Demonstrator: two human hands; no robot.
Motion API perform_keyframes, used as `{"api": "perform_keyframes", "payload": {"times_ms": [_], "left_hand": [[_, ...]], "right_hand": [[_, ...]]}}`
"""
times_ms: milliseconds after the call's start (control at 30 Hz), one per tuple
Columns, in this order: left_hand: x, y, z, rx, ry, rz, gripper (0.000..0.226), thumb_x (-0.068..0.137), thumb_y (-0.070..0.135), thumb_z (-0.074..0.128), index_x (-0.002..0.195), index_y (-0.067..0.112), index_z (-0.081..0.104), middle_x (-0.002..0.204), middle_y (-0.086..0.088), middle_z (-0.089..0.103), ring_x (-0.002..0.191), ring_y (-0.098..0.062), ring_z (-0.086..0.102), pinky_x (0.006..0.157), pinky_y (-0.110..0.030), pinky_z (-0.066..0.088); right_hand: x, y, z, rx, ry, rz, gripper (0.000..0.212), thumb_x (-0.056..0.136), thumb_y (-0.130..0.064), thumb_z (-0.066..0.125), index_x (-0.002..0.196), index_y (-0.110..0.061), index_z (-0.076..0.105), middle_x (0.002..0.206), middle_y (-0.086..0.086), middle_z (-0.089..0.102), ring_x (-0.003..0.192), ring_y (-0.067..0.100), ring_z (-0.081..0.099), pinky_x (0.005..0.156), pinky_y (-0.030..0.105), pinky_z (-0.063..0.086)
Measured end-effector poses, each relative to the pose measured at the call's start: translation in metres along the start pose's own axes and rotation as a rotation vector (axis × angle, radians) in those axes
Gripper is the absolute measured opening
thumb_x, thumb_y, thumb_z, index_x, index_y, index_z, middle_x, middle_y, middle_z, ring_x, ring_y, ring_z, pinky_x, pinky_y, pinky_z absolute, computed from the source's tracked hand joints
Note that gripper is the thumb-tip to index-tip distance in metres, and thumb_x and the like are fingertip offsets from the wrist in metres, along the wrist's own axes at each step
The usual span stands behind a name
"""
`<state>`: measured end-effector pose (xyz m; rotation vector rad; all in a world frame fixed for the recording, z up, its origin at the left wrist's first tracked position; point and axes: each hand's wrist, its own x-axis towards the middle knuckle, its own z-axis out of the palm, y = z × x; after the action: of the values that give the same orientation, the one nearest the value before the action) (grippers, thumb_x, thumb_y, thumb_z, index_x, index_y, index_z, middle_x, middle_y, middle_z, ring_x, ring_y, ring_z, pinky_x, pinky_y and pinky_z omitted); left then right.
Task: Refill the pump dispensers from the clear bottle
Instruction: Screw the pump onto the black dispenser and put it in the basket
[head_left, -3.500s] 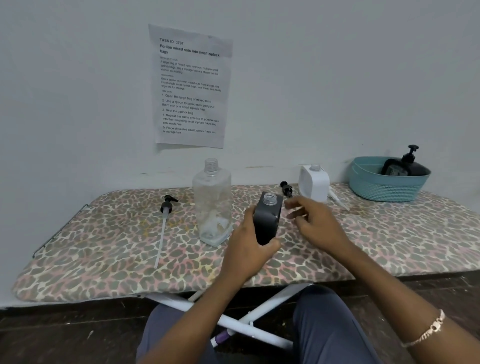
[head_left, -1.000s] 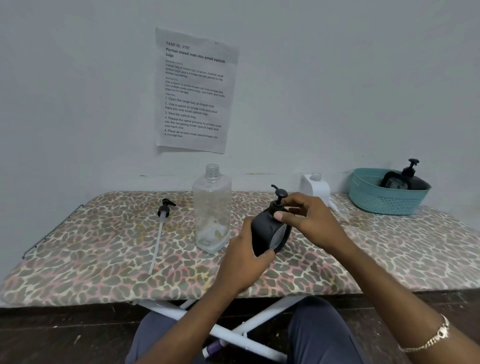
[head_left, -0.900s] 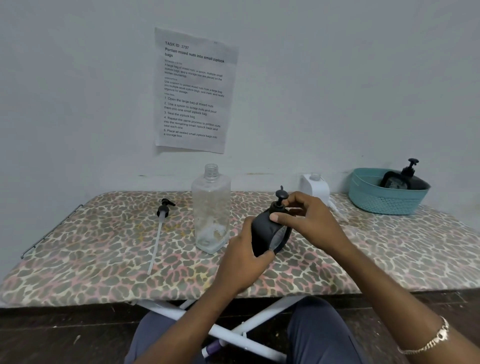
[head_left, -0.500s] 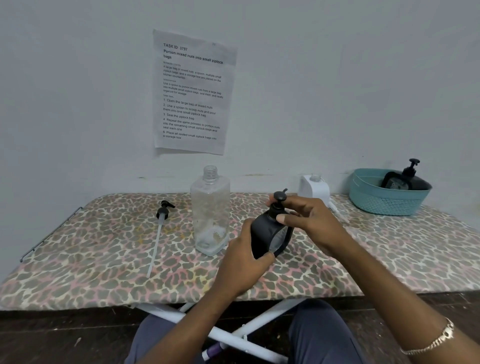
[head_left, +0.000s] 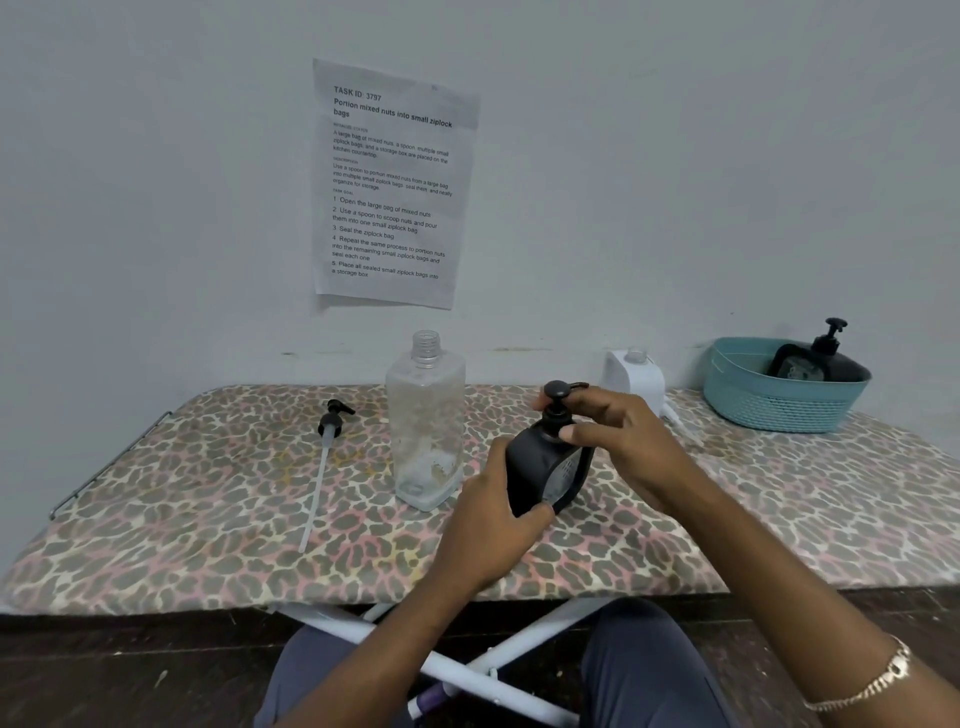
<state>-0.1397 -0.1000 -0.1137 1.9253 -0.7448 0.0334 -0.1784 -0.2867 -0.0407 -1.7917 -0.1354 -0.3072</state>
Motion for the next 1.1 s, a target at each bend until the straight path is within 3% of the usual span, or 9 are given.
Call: {"api": "perform_keyframes", "payload": {"times_ms": [100, 200, 333, 433, 600, 767, 867, 933, 1100], "left_hand": [[0.0, 0.001, 0.0, 0.012, -0.002, 0.001, 0.05, 0.089, 0.029, 0.072, 0.127, 0.039, 0.042, 0.101, 0.012, 0.069, 0.083, -0.002, 0.068, 0.067, -0.028, 0.057], [-0.002, 0.002, 0.0, 0.023, -0.008, 0.004, 0.048, 0.089, 0.03, 0.071, 0.127, 0.038, 0.042, 0.097, 0.006, 0.069, 0.08, -0.01, 0.068, 0.067, -0.039, 0.056], [-0.002, 0.002, 0.0, 0.014, -0.005, 0.009, 0.048, 0.088, 0.03, 0.072, 0.125, 0.037, 0.043, 0.092, 0.005, 0.068, 0.076, -0.012, 0.067, 0.066, -0.039, 0.055], [0.0, 0.002, -0.001, -0.008, -0.002, -0.005, 0.048, 0.089, 0.033, 0.073, 0.125, 0.039, 0.042, 0.093, 0.009, 0.069, 0.079, -0.005, 0.068, 0.065, -0.029, 0.056], [-0.001, 0.003, -0.001, -0.002, -0.007, 0.004, 0.048, 0.089, 0.03, 0.073, 0.125, 0.037, 0.042, 0.095, 0.01, 0.069, 0.082, -0.002, 0.067, 0.063, -0.019, 0.053], [-0.002, 0.002, 0.0, 0.0, -0.012, 0.009, 0.045, 0.089, 0.03, 0.072, 0.124, 0.036, 0.042, 0.093, 0.006, 0.069, 0.079, -0.009, 0.068, 0.066, -0.033, 0.057], [-0.001, 0.002, 0.0, 0.002, -0.001, 0.001, 0.05, 0.089, 0.031, 0.072, 0.128, 0.039, 0.042, 0.094, 0.009, 0.068, 0.079, -0.005, 0.067, 0.063, -0.024, 0.054], [-0.001, 0.002, 0.0, 0.003, 0.001, 0.0, 0.052, 0.089, 0.031, 0.073, 0.131, 0.038, 0.043, 0.097, 0.01, 0.069, 0.083, -0.002, 0.067, 0.065, -0.021, 0.053], [-0.001, 0.002, 0.0, -0.02, -0.007, 0.001, 0.05, 0.09, 0.03, 0.073, 0.129, 0.034, 0.043, 0.099, 0.009, 0.069, 0.085, -0.002, 0.068, 0.066, -0.018, 0.053]], "right_hand": [[-0.002, -0.001, -0.002, -0.008, 0.042, 0.027, 0.031, 0.091, -0.003, 0.075, 0.119, -0.015, 0.076, 0.119, -0.003, 0.077, 0.118, 0.012, 0.07, 0.111, 0.044, 0.05], [-0.003, 0.0, 0.006, -0.106, 0.16, 0.024, 0.027, 0.081, -0.021, 0.088, 0.103, -0.015, 0.072, 0.103, -0.001, 0.076, 0.103, 0.016, 0.072, 0.101, 0.049, 0.056], [-0.005, 0.002, 0.017, -0.299, 0.226, 0.01, 0.044, 0.078, -0.046, 0.088, 0.102, -0.024, 0.059, 0.1, -0.01, 0.067, 0.102, 0.011, 0.067, 0.09, 0.038, 0.056], [-0.006, 0.001, 0.012, -0.204, 0.125, 0.042, 0.04, 0.084, -0.037, 0.084, 0.12, -0.036, 0.064, 0.119, -0.017, 0.069, 0.118, 0.0, 0.062, 0.106, 0.037, 0.05], [-0.009, 0.005, -0.006, -0.031, 0.038, 0.008, 0.036, 0.091, -0.002, 0.073, 0.123, -0.02, 0.075, 0.126, -0.004, 0.075, 0.125, 0.013, 0.066, 0.115, 0.05, 0.045], [-0.006, 0.006, 0.003, -0.135, 0.188, 0.008, 0.027, 0.081, -0.023, 0.088, 0.101, -0.016, 0.072, 0.104, 0.002, 0.074, 0.104, 0.016, 0.071, 0.103, 0.047, 0.053], [-0.007, 0.008, 0.014, -0.234, 0.267, -0.006, 0.038, 0.078, -0.038, 0.089, 0.1, -0.023, 0.061, 0.098, -0.002, 0.066, 0.1, 0.014, 0.067, 0.091, 0.03, 0.053], [-0.007, 0.008, 0.014, -0.242, 0.218, 0.002, 0.037, 0.084, -0.04, 0.085, 0.111, -0.029, 0.063, 0.108, -0.011, 0.068, 0.109, 0.005, 0.065, 0.096, 0.028, 0.051], [-0.007, 0.001, 0.0, -0.099, 0.031, -0.006, 0.037, 0.095, -0.002, 0.067, 0.125, -0.023, 0.073, 0.128, -0.01, 0.073, 0.127, 0.005, 0.062, 0.113, 0.041, 0.047]]}}
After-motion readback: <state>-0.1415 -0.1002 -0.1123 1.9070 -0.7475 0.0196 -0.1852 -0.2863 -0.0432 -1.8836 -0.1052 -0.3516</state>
